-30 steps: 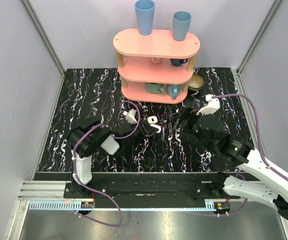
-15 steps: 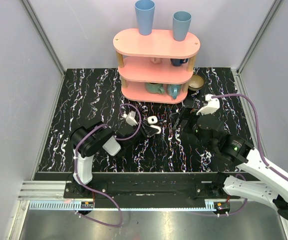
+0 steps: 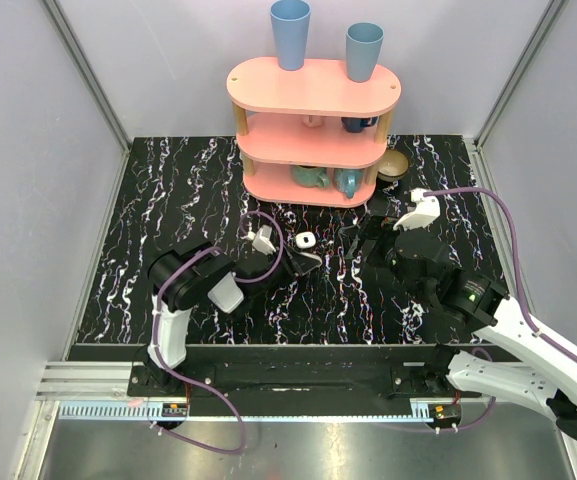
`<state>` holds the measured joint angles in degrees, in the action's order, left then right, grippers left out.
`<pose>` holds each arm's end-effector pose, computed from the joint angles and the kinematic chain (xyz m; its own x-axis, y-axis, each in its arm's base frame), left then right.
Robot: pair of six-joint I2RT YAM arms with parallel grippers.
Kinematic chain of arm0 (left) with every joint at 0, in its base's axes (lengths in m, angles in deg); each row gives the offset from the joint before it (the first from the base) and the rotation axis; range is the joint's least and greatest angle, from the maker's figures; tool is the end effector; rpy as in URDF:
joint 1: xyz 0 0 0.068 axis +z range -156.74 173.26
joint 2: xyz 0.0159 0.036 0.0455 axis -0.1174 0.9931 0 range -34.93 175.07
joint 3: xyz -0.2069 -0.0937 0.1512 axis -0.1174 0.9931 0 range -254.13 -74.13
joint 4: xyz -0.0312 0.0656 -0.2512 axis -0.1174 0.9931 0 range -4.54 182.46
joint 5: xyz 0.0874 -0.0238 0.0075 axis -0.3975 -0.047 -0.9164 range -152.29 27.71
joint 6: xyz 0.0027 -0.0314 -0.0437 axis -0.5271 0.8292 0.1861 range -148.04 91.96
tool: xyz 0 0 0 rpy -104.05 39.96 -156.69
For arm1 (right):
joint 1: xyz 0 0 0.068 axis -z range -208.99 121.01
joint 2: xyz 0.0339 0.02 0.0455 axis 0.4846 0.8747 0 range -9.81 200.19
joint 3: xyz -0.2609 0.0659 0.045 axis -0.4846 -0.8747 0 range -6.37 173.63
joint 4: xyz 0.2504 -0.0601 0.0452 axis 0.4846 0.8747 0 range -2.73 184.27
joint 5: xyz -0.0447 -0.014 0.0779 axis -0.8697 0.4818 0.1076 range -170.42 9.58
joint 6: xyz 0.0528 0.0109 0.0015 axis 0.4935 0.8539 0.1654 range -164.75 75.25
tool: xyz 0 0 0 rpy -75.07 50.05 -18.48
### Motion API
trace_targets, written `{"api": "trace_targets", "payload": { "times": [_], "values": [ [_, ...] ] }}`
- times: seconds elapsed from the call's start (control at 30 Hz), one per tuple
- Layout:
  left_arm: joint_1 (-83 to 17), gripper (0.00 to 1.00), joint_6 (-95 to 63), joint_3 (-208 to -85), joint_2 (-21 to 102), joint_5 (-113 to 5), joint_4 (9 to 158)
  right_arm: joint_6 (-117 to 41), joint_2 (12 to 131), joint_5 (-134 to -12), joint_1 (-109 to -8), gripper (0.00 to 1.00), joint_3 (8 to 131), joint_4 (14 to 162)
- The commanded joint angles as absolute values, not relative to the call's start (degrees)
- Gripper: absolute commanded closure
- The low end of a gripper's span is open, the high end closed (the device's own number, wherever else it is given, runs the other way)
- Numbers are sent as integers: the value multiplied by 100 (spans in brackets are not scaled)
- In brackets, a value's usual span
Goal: Insert the wireless bluetooth earbuds into the charging case
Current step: Place the charging case with the earbuds at the center of the board, then reset both arms
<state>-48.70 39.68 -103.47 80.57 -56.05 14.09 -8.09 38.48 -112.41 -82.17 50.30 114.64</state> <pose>0.2323 -0.2139 0.0835 -0.7593 -0.5543 -0.3409 0.1060 0.4115 -0.9052 0.1208 0.1300 0.3718 -0.3827 0.3339 -0.8614 -0.1873 0.8850 0.4262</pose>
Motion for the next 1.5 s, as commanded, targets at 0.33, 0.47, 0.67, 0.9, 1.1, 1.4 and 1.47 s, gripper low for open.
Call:
{"api": "trace_targets", "payload": {
  "times": [0.33,0.47,0.67,0.9,1.1,1.4,1.47],
  "values": [
    [-4910,37,3700,-9540,7590,-5614,1024,-845,3871,-11180,-8172,0,5261,11416],
    [-4963,33,3691,-9031,7397,-5535,611,-845,3906,-11171,-8172,0,5252,11390],
    [-5112,1,2938,-8704,5738,-5745,2115,-977,3914,-11329,-8154,0,5173,11390],
    [-5227,1,1311,-9372,2794,-7105,5907,-1074,4081,-11365,-7979,0,5032,11469],
    [-5201,1,300,-9706,1122,-8118,7683,-1048,4169,-10944,-7294,0,4682,11574],
    [-5201,1,-44,-9934,549,-8883,8000,-1109,4986,-8590,-4113,0,3600,11215],
    [-5209,1,-53,-10320,663,-9241,8536,-1197,5118,-8525,-3919,0,3416,10942]
  ]
}}
